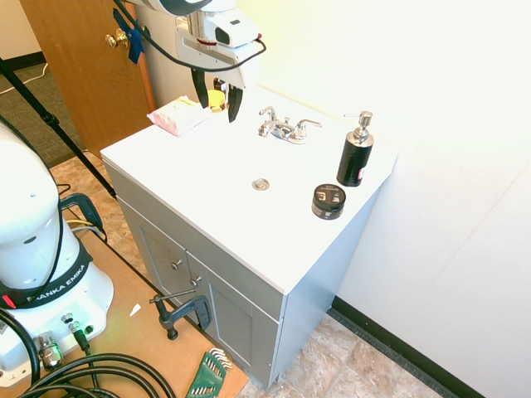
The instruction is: Turn off the hot water
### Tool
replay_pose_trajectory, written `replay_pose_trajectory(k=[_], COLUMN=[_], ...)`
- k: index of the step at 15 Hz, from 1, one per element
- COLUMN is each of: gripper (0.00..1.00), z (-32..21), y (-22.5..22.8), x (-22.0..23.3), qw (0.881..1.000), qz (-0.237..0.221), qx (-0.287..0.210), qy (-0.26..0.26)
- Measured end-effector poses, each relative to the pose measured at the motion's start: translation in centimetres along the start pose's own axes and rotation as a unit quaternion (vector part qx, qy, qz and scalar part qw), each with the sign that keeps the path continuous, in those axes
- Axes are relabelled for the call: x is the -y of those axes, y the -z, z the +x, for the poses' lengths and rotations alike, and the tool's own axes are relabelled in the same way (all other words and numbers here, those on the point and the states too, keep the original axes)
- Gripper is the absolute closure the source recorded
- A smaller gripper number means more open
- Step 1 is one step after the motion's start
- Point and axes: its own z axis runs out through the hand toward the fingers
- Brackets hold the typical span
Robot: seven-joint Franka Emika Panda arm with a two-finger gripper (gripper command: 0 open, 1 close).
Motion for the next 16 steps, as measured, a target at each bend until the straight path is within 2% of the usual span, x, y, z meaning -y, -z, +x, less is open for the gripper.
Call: replay_pose_trajectory(k=[3,6,9,12,16], gripper=[0.00,0.00,0.00,0.00,0.00], z=[0.2,1.7,3.6,4.3,4.3], y=[-0.3,-0.7,-1.3,-2.8,-4.9], x=[-0.1,0.4,3.1,6.4,11.4], qw=[1.000,0.995,0.981,0.964,0.955], qz=[-0.010,-0.052,-0.099,-0.134,-0.153], qx=[-0.007,-0.062,-0.133,-0.188,-0.216], qy=[-0.008,-0.055,-0.105,-0.132,-0.136])
